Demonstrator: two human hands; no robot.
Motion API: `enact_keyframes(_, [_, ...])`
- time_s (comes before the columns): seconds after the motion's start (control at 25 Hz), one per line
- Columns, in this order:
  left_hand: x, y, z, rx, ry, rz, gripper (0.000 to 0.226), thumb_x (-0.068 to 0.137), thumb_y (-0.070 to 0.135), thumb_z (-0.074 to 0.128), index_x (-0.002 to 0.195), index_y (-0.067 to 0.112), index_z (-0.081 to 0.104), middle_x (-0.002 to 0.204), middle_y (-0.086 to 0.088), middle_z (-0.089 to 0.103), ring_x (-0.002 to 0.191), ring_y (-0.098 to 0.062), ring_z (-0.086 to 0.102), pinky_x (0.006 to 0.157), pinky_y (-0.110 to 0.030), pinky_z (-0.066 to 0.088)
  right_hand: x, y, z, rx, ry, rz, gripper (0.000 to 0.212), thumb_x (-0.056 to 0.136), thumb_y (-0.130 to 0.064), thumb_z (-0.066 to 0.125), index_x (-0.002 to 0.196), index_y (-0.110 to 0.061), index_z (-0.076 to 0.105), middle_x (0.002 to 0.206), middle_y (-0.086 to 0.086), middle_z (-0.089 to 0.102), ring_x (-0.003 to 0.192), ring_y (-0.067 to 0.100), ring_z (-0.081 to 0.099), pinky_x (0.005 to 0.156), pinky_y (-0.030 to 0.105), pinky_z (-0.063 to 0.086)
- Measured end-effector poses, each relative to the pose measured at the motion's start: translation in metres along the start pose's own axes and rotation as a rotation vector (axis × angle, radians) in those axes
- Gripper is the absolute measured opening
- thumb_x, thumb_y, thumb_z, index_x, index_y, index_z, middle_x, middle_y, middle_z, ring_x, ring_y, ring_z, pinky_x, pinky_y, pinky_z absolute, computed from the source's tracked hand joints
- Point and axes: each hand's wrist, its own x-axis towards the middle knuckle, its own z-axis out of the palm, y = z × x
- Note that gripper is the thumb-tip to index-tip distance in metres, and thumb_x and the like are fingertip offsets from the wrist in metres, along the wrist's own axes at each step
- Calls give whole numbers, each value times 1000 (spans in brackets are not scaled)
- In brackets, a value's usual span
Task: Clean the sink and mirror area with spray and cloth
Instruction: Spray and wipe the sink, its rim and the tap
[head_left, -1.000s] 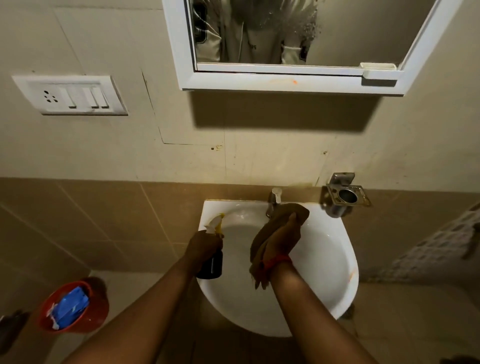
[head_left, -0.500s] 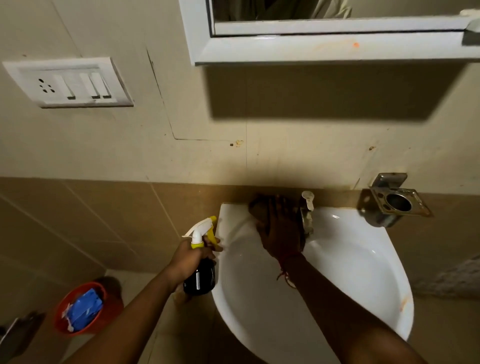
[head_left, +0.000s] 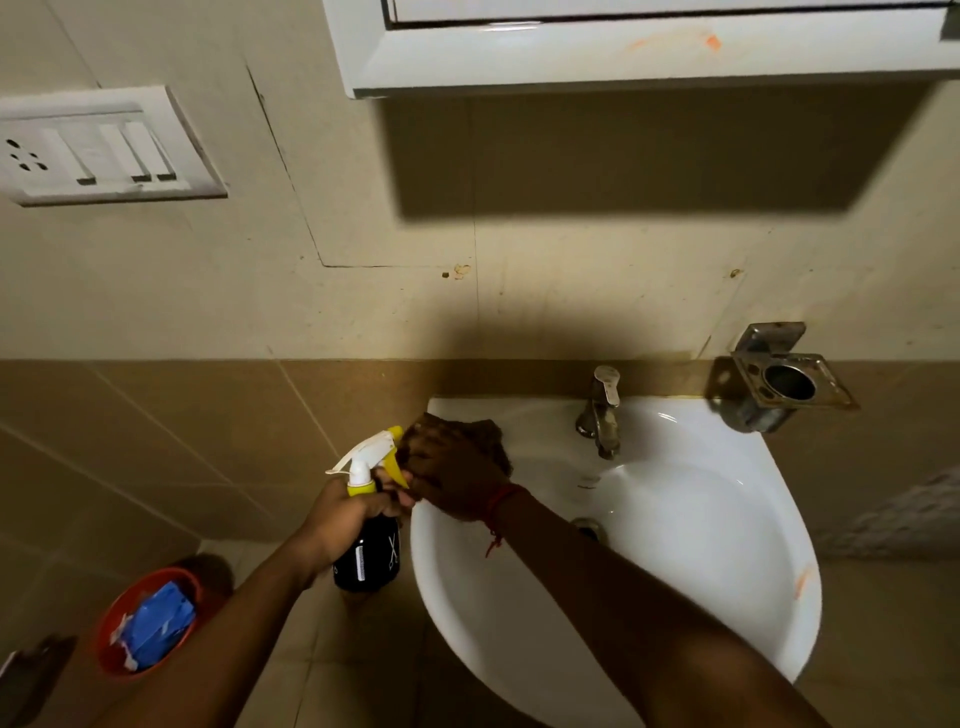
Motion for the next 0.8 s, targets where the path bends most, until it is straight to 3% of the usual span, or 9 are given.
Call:
enact_keyframes(0.12, [-4, 1, 5, -1, -28, -9, 24, 77, -19, 58, 87, -1, 70, 78, -4, 76, 73, -17, 72, 73, -32, 55, -37, 52, -17, -98, 50, 406, 49, 99, -48, 31, 140, -29, 49, 149, 1, 47, 143, 28, 35, 118, 51, 30])
enact_keyframes(0.2, [-2, -1, 5, -1, -15, -27, 23, 77, -15, 62, 85, 6, 69, 76, -3, 75, 75, -22, 71, 73, -36, 57, -77, 65, -21, -167, 154, 697, 49, 100, -41, 35, 144, -21, 46, 152, 7, 44, 145, 31, 34, 114, 52, 37])
enact_keyframes(0.32, [1, -10, 2, -10, 52, -45, 17, 74, -7, 67, 85, 6, 67, 81, -12, 70, 79, -32, 68, 79, -46, 57, -80, 39, -11, -162, 240, 1065, 58, 99, -29, 43, 152, -8, 32, 158, 15, 33, 148, 33, 27, 121, 47, 25])
enact_keyframes(0.44, [1, -10, -2, -11, 81, -45, 19, 80, -10, 63, 85, 8, 64, 81, -13, 67, 75, -30, 66, 68, -36, 56, -21, 28, -18, 122, 210, 1315, 64, 98, -29, 40, 154, 0, 24, 159, 24, 25, 150, 41, 17, 124, 52, 13])
enact_keyframes(0.52, [8, -18, -10, -34, 86, -56, 20, 82, -11, 61, 85, 9, 63, 81, -13, 65, 77, -33, 66, 72, -39, 57, -4, 26, -14, 131, 144, 1297, 66, 97, -30, 40, 154, 0, 22, 160, 26, 21, 151, 42, 10, 125, 52, 7])
enact_keyframes(0.64, [6, -29, -14, -116, 81, -104, 21, 74, -5, 66, 80, 15, 66, 79, -9, 65, 80, -34, 65, 88, -56, 55, -14, -3, 5, 32, 79, 836, 60, 98, -37, 36, 153, -14, 32, 161, 13, 26, 152, 34, 12, 125, 51, 9])
enact_keyframes(0.72, [1, -32, -12, -146, 82, -128, 21, 63, 3, 68, 76, 19, 69, 75, -4, 64, 79, -32, 64, 91, -59, 53, -15, -15, 6, 123, -12, 544, 57, 96, -41, 34, 151, -23, 37, 162, 3, 26, 154, 29, 7, 125, 52, 8])
enact_keyframes(0.8, [-4, -33, -10, -145, 72, -118, 29, 58, 4, 67, 87, 7, 71, 72, 0, 63, 78, -32, 62, 91, -61, 53, -15, -17, -2, 224, -46, 384, 53, 98, -39, 38, 149, -26, 40, 163, -1, 24, 154, 26, 0, 125, 49, 0])
